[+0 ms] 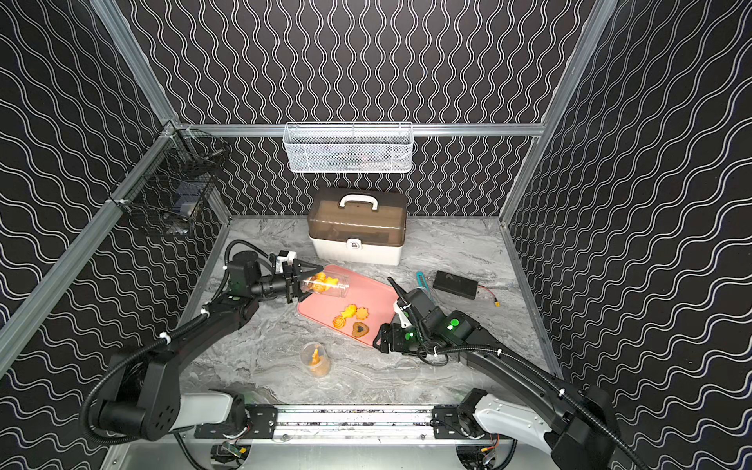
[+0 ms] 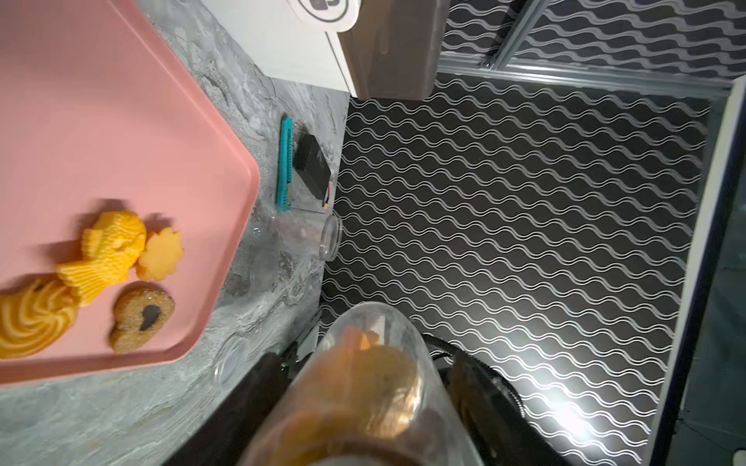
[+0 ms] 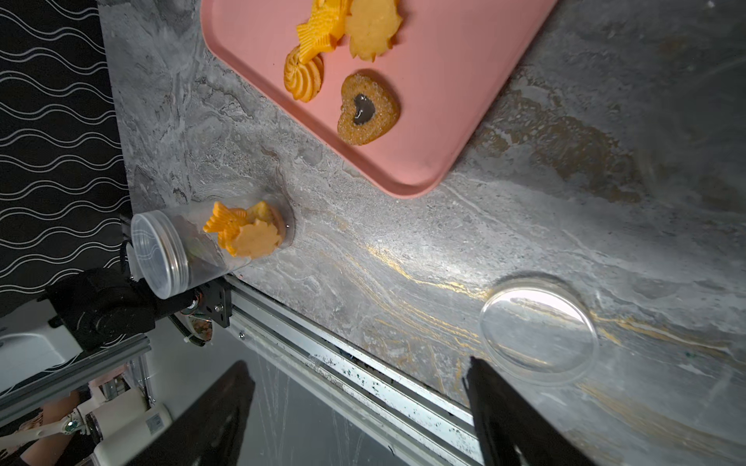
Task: Pour the cookies out of the jar
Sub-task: Place the lid at the center of the board, then pour the cookies in the jar onto the tray.
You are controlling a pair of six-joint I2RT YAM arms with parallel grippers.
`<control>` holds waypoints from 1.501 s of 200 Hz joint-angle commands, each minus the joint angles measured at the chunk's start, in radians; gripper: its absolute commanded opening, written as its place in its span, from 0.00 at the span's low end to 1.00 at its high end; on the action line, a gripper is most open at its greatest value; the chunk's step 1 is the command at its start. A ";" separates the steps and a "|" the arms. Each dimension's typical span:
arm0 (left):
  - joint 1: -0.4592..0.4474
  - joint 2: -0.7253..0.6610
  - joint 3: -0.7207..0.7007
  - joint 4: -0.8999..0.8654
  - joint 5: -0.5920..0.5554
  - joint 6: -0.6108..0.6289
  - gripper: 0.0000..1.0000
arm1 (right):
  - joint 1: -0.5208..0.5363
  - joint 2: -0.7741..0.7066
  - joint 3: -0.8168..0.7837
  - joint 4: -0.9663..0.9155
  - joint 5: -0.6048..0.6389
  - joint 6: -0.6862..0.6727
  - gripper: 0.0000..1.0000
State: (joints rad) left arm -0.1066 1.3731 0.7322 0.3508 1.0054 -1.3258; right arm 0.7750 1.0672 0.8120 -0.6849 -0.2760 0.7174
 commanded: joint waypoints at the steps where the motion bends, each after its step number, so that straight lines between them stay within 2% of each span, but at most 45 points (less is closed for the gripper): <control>1: 0.002 0.061 0.044 -0.109 0.051 0.201 0.67 | -0.001 0.006 0.007 0.038 -0.008 -0.005 0.86; 45: 0.004 0.194 0.085 -0.128 0.059 0.298 0.69 | -0.002 -0.014 -0.014 0.049 0.007 -0.004 0.86; 73: 0.004 0.247 0.154 -0.327 0.017 0.477 0.69 | -0.003 -0.013 -0.018 0.047 0.015 -0.004 0.87; 89: 0.004 0.268 0.176 -0.378 0.001 0.526 0.69 | -0.003 -0.006 -0.014 0.047 0.020 -0.008 0.87; 145: 0.004 0.334 0.211 -0.444 -0.032 0.605 0.69 | -0.005 0.021 0.005 0.039 0.045 -0.006 0.87; 191: 0.004 0.345 0.226 -0.466 -0.042 0.625 0.69 | -0.006 0.017 -0.002 0.058 0.055 -0.005 0.88; 245: 0.004 0.346 0.245 -0.484 -0.074 0.657 0.69 | -0.012 0.093 0.026 0.086 0.033 -0.025 0.89; 262: 0.004 0.346 0.244 -0.471 -0.067 0.647 0.69 | -0.012 0.121 0.032 0.099 0.016 -0.028 0.89; 286: 0.004 0.359 0.217 -0.356 -0.023 0.560 0.69 | -0.012 0.143 0.044 0.111 0.006 -0.031 0.89; 300: 0.003 0.348 0.248 -0.451 -0.079 0.636 0.69 | -0.012 0.142 0.045 0.113 0.010 -0.031 0.89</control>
State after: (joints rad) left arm -0.1040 1.7260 0.9554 -0.0864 0.9424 -0.7284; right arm 0.7635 1.2072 0.8455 -0.6006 -0.2581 0.6949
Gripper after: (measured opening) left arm 0.691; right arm 0.887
